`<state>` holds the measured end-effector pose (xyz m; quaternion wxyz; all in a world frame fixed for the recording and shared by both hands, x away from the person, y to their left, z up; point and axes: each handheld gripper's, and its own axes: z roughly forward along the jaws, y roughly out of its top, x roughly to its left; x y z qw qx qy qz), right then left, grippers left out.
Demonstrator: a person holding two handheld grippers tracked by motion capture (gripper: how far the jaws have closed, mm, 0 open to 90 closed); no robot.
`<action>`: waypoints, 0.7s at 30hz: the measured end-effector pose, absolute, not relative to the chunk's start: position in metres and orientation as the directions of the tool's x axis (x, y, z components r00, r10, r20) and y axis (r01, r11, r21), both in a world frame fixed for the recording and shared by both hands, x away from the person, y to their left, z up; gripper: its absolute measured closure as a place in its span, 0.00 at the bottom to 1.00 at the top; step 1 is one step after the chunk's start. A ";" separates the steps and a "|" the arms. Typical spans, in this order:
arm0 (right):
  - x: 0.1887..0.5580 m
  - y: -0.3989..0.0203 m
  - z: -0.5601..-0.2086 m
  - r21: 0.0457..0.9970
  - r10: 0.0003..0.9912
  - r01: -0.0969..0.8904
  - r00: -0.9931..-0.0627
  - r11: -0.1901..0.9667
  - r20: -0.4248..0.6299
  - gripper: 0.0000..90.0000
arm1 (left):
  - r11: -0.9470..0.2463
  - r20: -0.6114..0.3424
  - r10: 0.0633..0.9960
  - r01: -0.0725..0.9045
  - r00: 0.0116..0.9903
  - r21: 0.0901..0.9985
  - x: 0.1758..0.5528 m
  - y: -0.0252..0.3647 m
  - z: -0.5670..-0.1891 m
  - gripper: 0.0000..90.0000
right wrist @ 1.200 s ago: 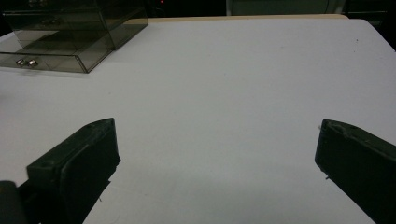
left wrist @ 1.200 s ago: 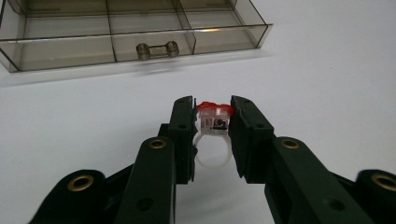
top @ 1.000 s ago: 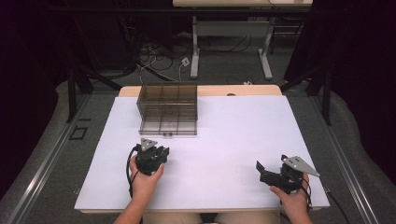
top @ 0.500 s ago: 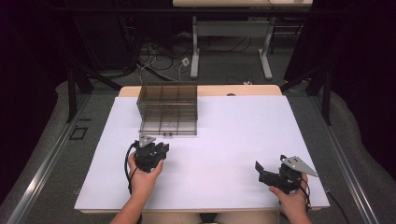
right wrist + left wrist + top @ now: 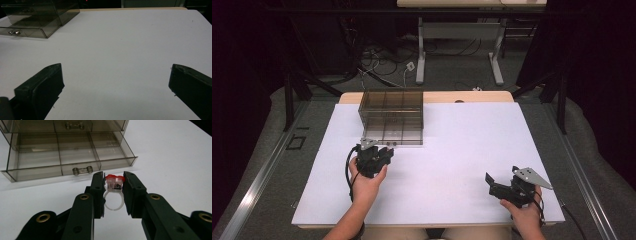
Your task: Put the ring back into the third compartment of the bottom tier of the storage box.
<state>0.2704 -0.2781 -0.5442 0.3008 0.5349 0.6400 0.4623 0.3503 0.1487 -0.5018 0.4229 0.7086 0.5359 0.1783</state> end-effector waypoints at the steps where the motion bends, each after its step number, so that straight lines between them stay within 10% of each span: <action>1: 0.270 -0.278 -0.544 0.913 0.963 0.408 -0.245 -0.003 0.113 0.00 | -0.068 -0.200 0.911 0.608 0.362 0.791 0.351 0.149 -0.500 0.79; 21: 0.272 -0.279 -0.545 0.916 0.962 0.401 -0.247 -0.008 0.117 0.00 | -0.057 -0.207 0.911 0.606 0.357 0.793 0.376 0.141 -0.485 0.79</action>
